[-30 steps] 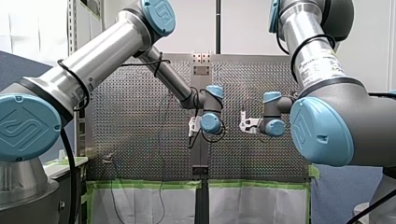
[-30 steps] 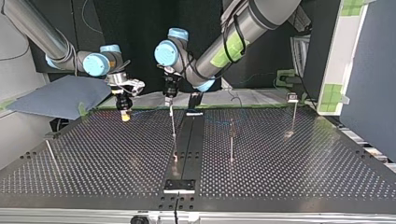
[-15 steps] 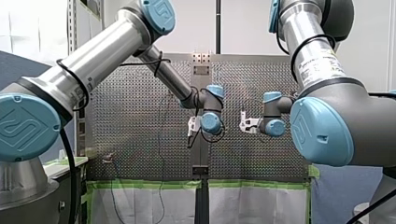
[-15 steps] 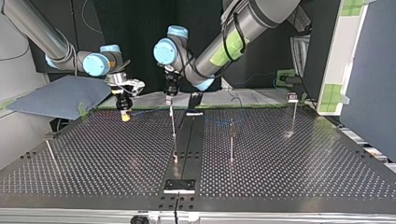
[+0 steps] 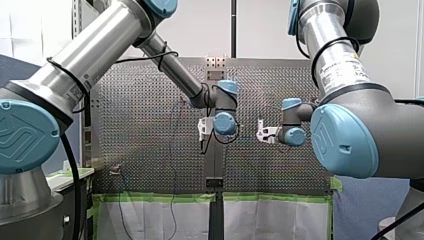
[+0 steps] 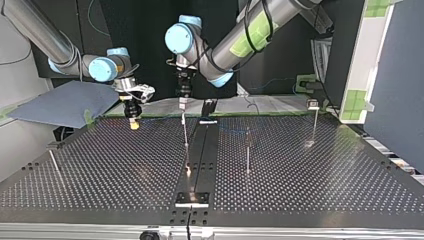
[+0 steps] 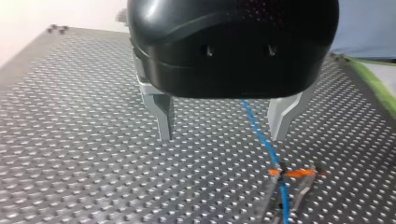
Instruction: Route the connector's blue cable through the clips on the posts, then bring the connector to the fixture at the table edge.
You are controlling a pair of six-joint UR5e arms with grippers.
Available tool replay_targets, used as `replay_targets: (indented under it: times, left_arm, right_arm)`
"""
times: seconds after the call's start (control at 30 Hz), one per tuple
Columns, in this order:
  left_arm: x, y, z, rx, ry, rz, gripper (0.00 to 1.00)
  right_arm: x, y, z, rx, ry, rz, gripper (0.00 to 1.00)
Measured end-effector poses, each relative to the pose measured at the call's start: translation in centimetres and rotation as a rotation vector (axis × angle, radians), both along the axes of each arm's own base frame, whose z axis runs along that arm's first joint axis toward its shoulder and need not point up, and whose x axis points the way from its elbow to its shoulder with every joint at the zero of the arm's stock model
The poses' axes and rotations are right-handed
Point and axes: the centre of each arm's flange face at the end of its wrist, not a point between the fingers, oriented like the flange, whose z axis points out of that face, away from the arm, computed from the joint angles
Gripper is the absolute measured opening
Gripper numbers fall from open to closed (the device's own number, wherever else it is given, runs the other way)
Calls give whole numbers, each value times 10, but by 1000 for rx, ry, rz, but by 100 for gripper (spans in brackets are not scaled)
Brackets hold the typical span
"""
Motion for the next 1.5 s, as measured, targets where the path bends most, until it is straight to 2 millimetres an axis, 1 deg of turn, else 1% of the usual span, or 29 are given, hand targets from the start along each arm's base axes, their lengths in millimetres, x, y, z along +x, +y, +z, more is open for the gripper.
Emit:
replay_targets:
  times: [0.2,0.4,0.97,1.13,1.5]
  left_arm:
    - [-15,10,18,-91,-27,27,100]
    - [-21,27,28,-137,-26,65,100]
    - [-36,58,68,-374,-86,-37,100]
    - [-47,66,79,-435,-109,-65,100]
    - [-74,94,96,-484,-141,-46,100]
  right_arm:
    - [0,1,-1,7,2,-1,0]
    - [0,2,-2,15,4,1,0]
    - [0,2,-2,21,6,1,0]
    - [0,2,-2,21,6,1,0]
    - [0,3,-2,24,7,1,0]
